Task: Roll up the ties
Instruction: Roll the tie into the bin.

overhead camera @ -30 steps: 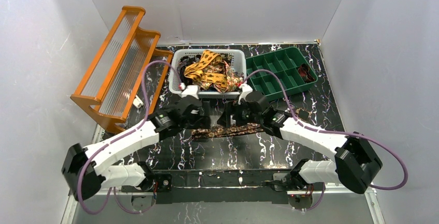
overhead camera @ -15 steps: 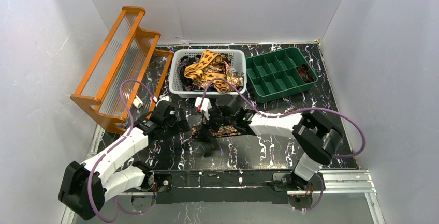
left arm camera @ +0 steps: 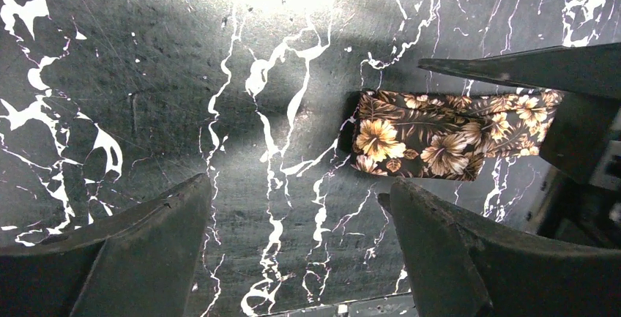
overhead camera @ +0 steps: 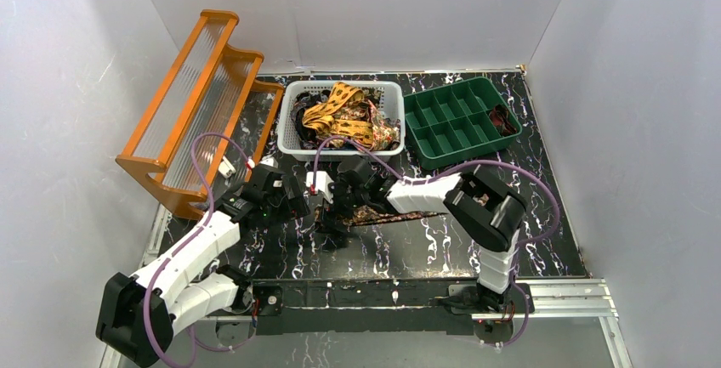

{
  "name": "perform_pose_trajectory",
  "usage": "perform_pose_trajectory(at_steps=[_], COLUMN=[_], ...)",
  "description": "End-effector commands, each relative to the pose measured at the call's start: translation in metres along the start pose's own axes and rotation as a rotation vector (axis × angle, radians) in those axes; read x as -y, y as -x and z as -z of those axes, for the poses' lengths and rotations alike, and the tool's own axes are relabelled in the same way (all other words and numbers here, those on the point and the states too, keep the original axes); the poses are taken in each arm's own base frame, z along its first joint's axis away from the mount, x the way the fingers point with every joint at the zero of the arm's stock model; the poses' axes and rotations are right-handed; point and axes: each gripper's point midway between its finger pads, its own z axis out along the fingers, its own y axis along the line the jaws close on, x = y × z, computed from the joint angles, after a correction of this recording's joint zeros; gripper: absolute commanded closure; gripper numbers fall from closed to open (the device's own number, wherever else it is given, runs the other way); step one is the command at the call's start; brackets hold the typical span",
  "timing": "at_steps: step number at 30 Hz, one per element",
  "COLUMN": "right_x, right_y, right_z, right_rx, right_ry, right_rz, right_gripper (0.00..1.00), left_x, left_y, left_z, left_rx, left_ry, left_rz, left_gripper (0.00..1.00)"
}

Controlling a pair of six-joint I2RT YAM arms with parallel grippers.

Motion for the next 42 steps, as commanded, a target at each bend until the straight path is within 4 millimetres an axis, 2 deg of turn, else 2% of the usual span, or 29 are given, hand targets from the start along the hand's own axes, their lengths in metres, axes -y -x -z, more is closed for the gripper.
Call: perform_pose_trajectory(at_steps=[1, 4, 8, 12, 16, 19, 22, 24, 26, 30, 32, 33, 36, 37, 42], right_x=[-0.012, -0.012, -0.012, -0.013, -0.019, -0.021, -0.020, -0.019, -0.015, 0.004, 0.015, 0.020, 0.035, 0.031, -0.003], right_y=[-0.007, -0.022, -0.031, -0.036, -0.041, -0.040, -0.032, -0.018, 0.002, 0.053, 0.067, 0.071, 0.054, 0.045, 0.007], right_z=[-0.010, -0.014, -0.012, -0.010, -0.010, -0.009, -0.007, -0.002, 0.005, 0.034, 0.055, 0.066, 0.094, 0.098, 0.087], right_rx=[-0.030, -0.058, -0.077, -0.090, -0.113, -0.111, -0.093, -0.061, -0.010, 0.141, 0.196, 0.229, 0.224, 0.190, 0.070], right_ry=[0.079, 0.056, 0.031, 0.020, 0.037, 0.038, 0.030, 0.023, -0.010, -0.177, -0.287, -0.350, -0.552, -0.557, -0.514], right_rz=[0.044, 0.047, 0.048, 0.063, 0.077, 0.079, 0.087, 0.096, 0.095, 0.037, -0.043, -0.150, -0.549, -0.662, -1.123], right_gripper=[0.01, 0.04, 0.28, 0.42, 0.52, 0.55, 0.43, 0.23, 0.11, 0.02, 0.01, 0.01, 0.01, 0.01, 0.01], left_x=[-0.005, -0.003, -0.002, -0.001, -0.002, -0.002, -0.003, -0.002, -0.001, 0.002, 0.002, 0.002, 0.004, 0.004, 0.001], left_y=[-0.006, -0.007, -0.008, -0.009, -0.012, -0.014, -0.016, -0.017, -0.018, -0.016, -0.015, -0.015, -0.013, -0.013, -0.007], left_z=[0.002, 0.000, -0.002, -0.004, -0.006, -0.007, -0.008, -0.009, -0.011, -0.013, -0.014, -0.014, -0.014, -0.014, -0.011], left_rx=[-0.018, -0.025, -0.033, -0.036, -0.047, -0.048, -0.053, -0.055, -0.059, -0.054, -0.051, -0.050, -0.041, -0.037, 0.000], left_ry=[0.002, -0.006, -0.015, -0.016, -0.015, -0.018, -0.023, -0.029, -0.035, -0.040, -0.042, -0.044, -0.050, -0.049, -0.041], left_rz=[-0.009, -0.005, -0.002, -0.002, -0.002, 0.004, 0.011, 0.015, 0.018, 0.020, 0.021, 0.023, 0.029, 0.032, 0.060], left_gripper=[0.11, 0.11, 0.11, 0.11, 0.11, 0.11, 0.11, 0.11, 0.11, 0.11, 0.11, 0.11, 0.10, 0.10, 0.10])
